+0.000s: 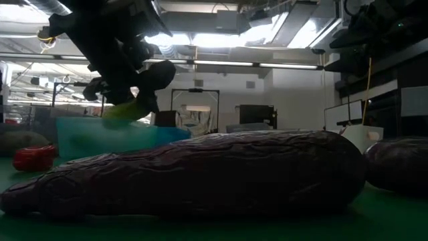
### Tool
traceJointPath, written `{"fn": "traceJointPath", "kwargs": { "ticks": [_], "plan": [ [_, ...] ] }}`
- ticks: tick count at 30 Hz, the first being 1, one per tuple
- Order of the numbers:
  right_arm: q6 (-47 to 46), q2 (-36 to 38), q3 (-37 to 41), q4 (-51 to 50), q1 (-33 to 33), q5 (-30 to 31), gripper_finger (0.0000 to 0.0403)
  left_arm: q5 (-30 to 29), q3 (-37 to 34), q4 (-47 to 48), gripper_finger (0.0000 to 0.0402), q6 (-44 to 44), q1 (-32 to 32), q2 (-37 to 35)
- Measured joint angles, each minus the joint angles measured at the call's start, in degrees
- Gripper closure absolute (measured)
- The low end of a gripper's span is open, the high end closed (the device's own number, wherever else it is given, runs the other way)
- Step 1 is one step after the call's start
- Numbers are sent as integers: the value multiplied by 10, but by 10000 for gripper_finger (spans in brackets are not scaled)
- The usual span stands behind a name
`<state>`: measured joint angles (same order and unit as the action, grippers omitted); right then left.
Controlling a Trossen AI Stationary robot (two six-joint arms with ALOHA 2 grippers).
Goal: Sort produce into baskets
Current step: Put the green cucumber into the light blue bin, then put the red pepper into the blue bin
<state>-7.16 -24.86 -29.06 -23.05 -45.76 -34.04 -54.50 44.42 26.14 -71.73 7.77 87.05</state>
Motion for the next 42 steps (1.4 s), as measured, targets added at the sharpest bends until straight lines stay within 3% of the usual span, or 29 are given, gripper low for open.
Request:
{"fn": "traceJointPath", "kwargs": {
  "ticks": [14,20,26,33,37,42],
  "plan": [
    [0,0,0,0,0,0,33,-8,0,3,123,16,-1,-1],
    [0,0,0,-1,0,0,33,14,29,1,121,142,13,-37],
    [0,0,0,-1,0,0,33,91,62,-51,132,272,84,-74],
    [0,0,0,-2,0,0,33,237,65,-57,132,259,199,-74],
    [0,0,0,-1,0,0,33,236,65,-56,136,224,250,-73],
    [0,0,0,-2,0,0,33,187,65,-49,136,206,296,-51]
  ]
}}
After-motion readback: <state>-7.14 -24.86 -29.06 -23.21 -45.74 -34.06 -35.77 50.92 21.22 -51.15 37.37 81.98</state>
